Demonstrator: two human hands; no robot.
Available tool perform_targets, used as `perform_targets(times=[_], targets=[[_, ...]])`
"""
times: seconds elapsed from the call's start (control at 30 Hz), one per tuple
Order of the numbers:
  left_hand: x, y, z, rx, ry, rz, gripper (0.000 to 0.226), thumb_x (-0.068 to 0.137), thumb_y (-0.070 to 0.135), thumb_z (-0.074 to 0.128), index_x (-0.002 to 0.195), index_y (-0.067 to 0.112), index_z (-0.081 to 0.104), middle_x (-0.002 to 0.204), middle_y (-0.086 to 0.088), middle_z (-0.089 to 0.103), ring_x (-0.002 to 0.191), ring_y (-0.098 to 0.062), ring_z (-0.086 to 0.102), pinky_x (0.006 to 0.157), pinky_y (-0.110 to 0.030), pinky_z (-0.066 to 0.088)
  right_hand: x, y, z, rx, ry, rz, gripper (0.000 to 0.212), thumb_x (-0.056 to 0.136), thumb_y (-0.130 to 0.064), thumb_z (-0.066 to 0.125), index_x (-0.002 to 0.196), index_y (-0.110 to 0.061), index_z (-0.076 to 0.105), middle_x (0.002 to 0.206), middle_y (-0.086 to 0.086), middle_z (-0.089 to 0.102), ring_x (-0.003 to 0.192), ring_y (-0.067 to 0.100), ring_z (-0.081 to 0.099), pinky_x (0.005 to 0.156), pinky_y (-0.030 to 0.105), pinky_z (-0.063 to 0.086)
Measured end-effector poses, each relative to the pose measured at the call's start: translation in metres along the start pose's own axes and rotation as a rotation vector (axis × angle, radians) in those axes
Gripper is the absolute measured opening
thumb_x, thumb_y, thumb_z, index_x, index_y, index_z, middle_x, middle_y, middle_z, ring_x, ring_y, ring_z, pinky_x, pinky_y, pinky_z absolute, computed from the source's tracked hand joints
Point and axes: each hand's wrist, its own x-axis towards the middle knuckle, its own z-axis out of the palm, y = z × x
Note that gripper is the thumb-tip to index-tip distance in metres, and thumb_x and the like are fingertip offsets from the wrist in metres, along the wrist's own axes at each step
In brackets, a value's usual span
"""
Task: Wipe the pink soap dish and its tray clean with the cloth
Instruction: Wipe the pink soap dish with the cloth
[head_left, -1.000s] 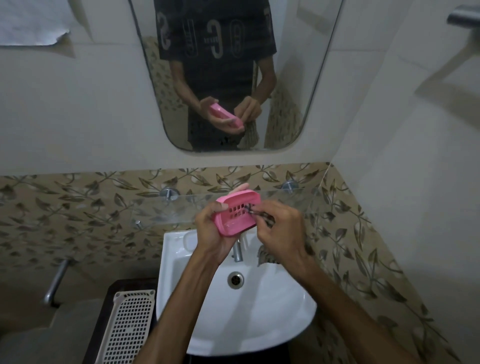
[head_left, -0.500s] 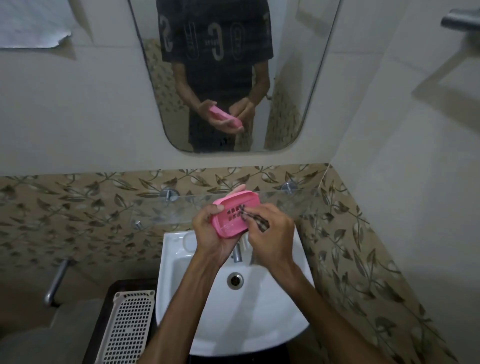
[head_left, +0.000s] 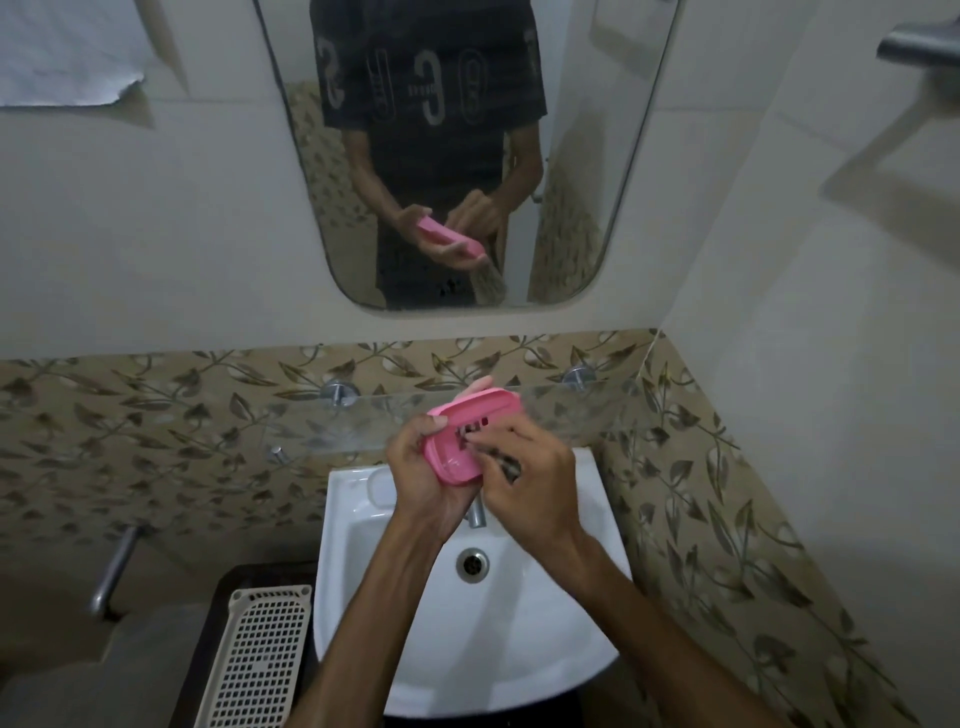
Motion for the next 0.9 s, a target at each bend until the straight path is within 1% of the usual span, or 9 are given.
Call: perform_targets(times=[0.03,0.13,0.27,0.37,0.5,0.6,0.63,0.73,0.9], targets=[[0.0,0.001,0.0,0.013,-0.003,-0.008,0.074,0.079,0.025,0.044,0.147,-0.004,0.051,0.13,-0.03,0.06,0.109,-0.032,0.061,0.09,-0.039,0.055,0.001,0.002,-0.001,-0.01,-0.016,-0.037,0.023,0.084,0.0,0.078,0.103,-0.013,0.08,0.103,0.002,0.077,0.089,0.013,0.071,0.078,0.027,0.062],[0.002,0.001,0.001,0.048,0.004,-0.021,0.072,0.081,0.028,0.045,0.146,-0.002,0.054,0.132,-0.03,0.058,0.112,-0.035,0.058,0.093,-0.046,0.052,0.009,0.011,-0.009,-0.014,0.03,0.052,0.025,0.084,0.003,0.077,0.104,-0.011,0.081,0.106,0.004,0.077,0.092,0.016,0.072,0.079,0.035,0.063],[0.003,0.004,-0.002,0.083,0.028,-0.045,0.075,0.078,0.028,0.049,0.145,-0.003,0.053,0.131,-0.032,0.055,0.11,-0.036,0.058,0.094,-0.043,0.048,0.001,0.005,-0.007,-0.049,-0.129,-0.212,0.024,0.083,0.002,0.074,0.103,-0.011,0.08,0.106,0.004,0.078,0.091,0.017,0.073,0.079,0.033,0.063],[0.004,0.004,-0.002,0.067,0.014,-0.048,0.073,0.079,0.029,0.051,0.145,-0.002,0.055,0.129,-0.03,0.06,0.109,-0.032,0.063,0.092,-0.043,0.055,0.012,0.012,-0.009,-0.046,-0.025,-0.084,0.026,0.083,0.004,0.075,0.104,-0.01,0.08,0.107,0.004,0.078,0.092,0.018,0.073,0.08,0.036,0.063],[0.005,0.007,-0.005,0.095,0.027,-0.051,0.073,0.08,0.028,0.05,0.145,-0.003,0.054,0.134,-0.031,0.057,0.116,-0.036,0.059,0.099,-0.046,0.049,0.011,0.008,-0.004,-0.056,-0.13,-0.181,0.026,0.084,0.003,0.074,0.104,-0.011,0.08,0.109,0.003,0.078,0.092,0.019,0.073,0.079,0.037,0.063],[0.006,0.007,-0.005,0.102,0.015,-0.046,0.072,0.079,0.03,0.053,0.144,0.0,0.056,0.13,-0.029,0.061,0.11,-0.033,0.063,0.093,-0.048,0.056,0.02,0.021,-0.01,-0.064,-0.047,-0.042,0.022,0.086,0.002,0.075,0.103,-0.011,0.081,0.107,0.003,0.078,0.093,0.017,0.072,0.081,0.038,0.063],[0.006,0.008,-0.005,0.104,0.023,-0.044,0.073,0.078,0.03,0.054,0.144,0.0,0.056,0.132,-0.032,0.06,0.112,-0.035,0.062,0.092,-0.049,0.056,0.017,0.021,-0.009,-0.069,-0.05,-0.02,0.023,0.085,0.002,0.075,0.103,-0.012,0.08,0.107,0.002,0.077,0.094,0.015,0.072,0.081,0.037,0.063],[0.005,0.011,-0.004,0.118,0.047,-0.058,0.075,0.077,0.029,0.053,0.146,-0.002,0.053,0.149,-0.044,0.042,0.124,-0.041,0.048,0.098,-0.048,0.048,0.004,0.013,-0.004,-0.043,-0.16,-0.153,0.029,0.083,0.003,0.073,0.104,-0.015,0.08,0.109,-0.001,0.078,0.097,0.013,0.072,0.083,0.033,0.062],[0.009,0.011,-0.005,0.128,0.037,-0.055,0.071,0.08,0.028,0.05,0.145,-0.001,0.055,0.146,-0.038,0.049,0.121,-0.04,0.053,0.1,-0.05,0.049,0.012,0.017,-0.001,0.001,0.007,0.039,0.028,0.083,0.002,0.076,0.102,-0.017,0.081,0.105,-0.003,0.079,0.095,0.007,0.072,0.084,0.029,0.062]])
